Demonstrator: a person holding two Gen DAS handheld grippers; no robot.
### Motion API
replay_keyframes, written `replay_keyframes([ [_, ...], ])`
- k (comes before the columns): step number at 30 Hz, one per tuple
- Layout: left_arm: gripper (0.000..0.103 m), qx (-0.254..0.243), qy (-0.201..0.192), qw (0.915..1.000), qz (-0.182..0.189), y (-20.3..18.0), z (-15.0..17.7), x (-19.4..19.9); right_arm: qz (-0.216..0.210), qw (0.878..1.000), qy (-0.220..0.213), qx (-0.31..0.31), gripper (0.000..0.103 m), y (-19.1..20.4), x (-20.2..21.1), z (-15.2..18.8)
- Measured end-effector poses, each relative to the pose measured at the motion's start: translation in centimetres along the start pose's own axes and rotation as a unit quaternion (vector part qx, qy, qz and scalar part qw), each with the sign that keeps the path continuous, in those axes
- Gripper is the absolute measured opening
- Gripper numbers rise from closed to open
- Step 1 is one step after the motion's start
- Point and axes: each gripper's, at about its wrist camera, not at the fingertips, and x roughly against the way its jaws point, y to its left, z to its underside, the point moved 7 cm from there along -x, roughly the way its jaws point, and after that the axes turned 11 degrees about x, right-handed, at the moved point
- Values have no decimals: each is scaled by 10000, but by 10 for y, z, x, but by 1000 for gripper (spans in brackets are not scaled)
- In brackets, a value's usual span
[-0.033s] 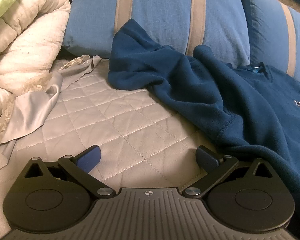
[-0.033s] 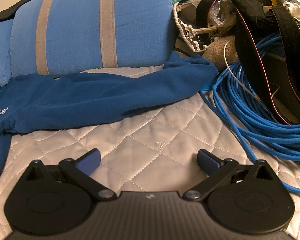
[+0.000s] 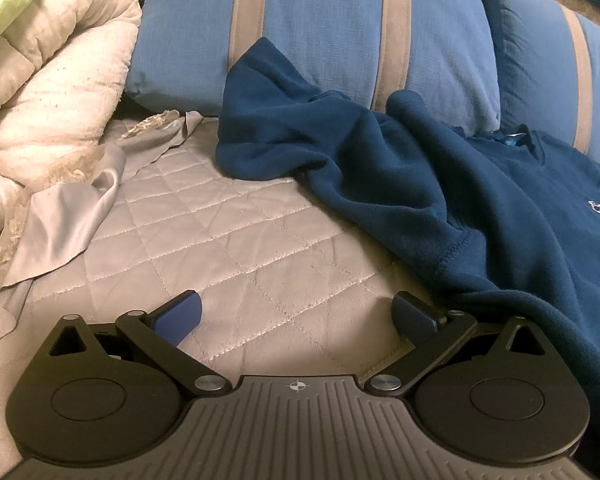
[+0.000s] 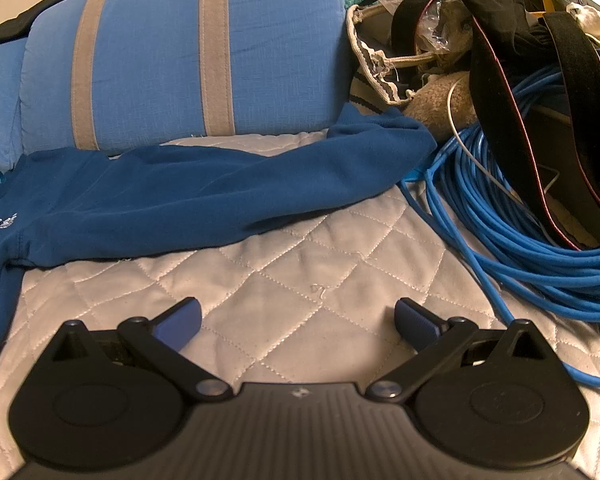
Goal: Fold clothes
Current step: 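Move both tools over the crumpled navy sweatshirt on the bed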
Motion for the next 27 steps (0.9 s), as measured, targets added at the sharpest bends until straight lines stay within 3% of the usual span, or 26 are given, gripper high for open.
replay_keyframes([
  [9,103,-78,-13,9999,-133,-5,13,0,131,9999,-48,52,102,3,0,14],
  [14,103,91,10,9999,-137,-2,15,13,78,9997,230,77,102,2,5,8],
  [23,102,346,-54,9992,195,11,14,73,-30,9981,615,-73,102,-2,31,12],
  [27,103,325,-143,9991,244,20,8,108,-251,9981,567,-55,103,3,56,6],
])
